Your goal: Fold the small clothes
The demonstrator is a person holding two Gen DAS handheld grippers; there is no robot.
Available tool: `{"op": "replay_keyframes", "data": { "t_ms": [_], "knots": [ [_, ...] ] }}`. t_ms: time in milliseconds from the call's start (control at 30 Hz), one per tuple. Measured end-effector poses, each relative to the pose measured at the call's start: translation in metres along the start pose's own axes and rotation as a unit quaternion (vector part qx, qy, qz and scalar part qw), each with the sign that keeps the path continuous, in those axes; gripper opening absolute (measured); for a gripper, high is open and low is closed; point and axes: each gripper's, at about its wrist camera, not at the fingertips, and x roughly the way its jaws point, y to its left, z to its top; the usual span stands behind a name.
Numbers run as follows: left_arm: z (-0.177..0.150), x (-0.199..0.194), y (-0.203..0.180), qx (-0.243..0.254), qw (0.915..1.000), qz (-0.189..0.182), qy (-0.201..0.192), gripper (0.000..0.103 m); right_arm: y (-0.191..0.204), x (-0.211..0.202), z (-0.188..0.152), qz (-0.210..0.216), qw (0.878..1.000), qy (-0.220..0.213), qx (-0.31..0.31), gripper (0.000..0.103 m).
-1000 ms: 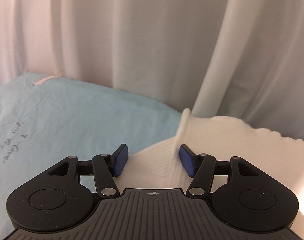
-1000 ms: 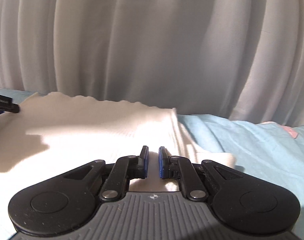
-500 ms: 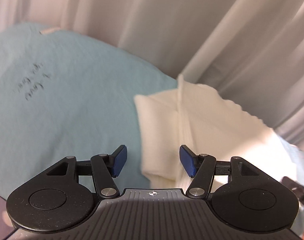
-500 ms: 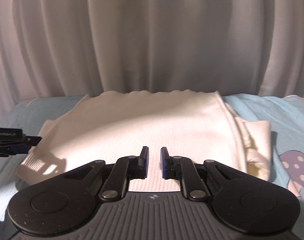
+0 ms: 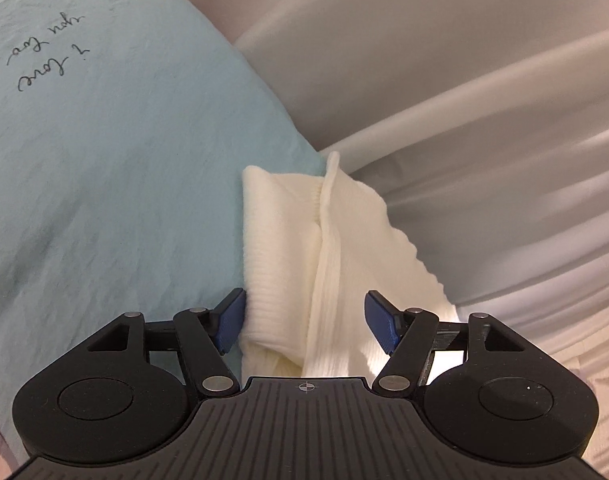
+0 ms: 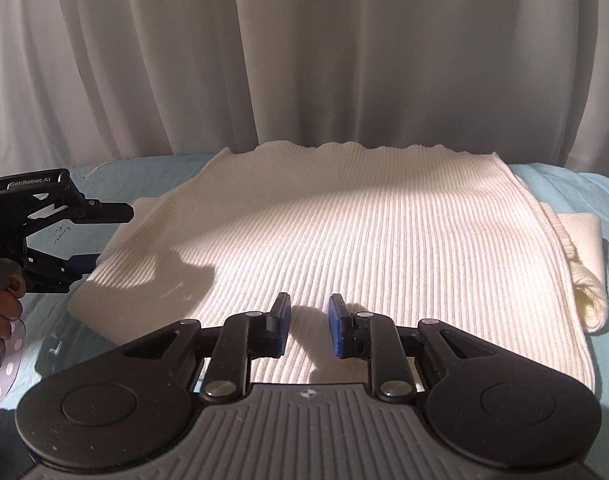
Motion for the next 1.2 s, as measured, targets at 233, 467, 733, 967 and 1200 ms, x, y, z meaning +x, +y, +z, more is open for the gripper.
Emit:
{"op": "replay_keyframes", "data": {
  "t_ms": [233, 467, 733, 967, 1200],
  "knots": [
    [0.001, 0.016, -0.018, 0.045, 0.9977, 0.05, 0.011, 0.032, 0.0, 0.001, -0.003, -0.015, 1.0, -0.007, 0.005, 0.02],
    [0.003, 0.014, -0.034, 0.056, 0.9955, 0.076, 0.004, 0.016, -0.015, -0.011, -0.004, -0.058, 0.998, -0.022, 0.018, 0.019],
    [-0.016, 0.015, -0.123, 0.182, 0.9736, 0.138, -0.007, 0.015, -0.061, -0.035, -0.001, -0.116, 0.99, -0.043, 0.075, 0.019],
    [-0.063, 0.067, -0.181, 0.243, 0.9581, 0.149, 0.027, 0.012, -0.083, -0.05, -0.007, -0.13, 0.985, -0.054, 0.102, 0.019],
    [-0.092, 0.087, -0.181, 0.27, 0.9527, 0.14, 0.008, 0.024, -0.089, -0.049, -0.011, -0.129, 0.985, -0.045, 0.109, 0.019]
  ]
}}
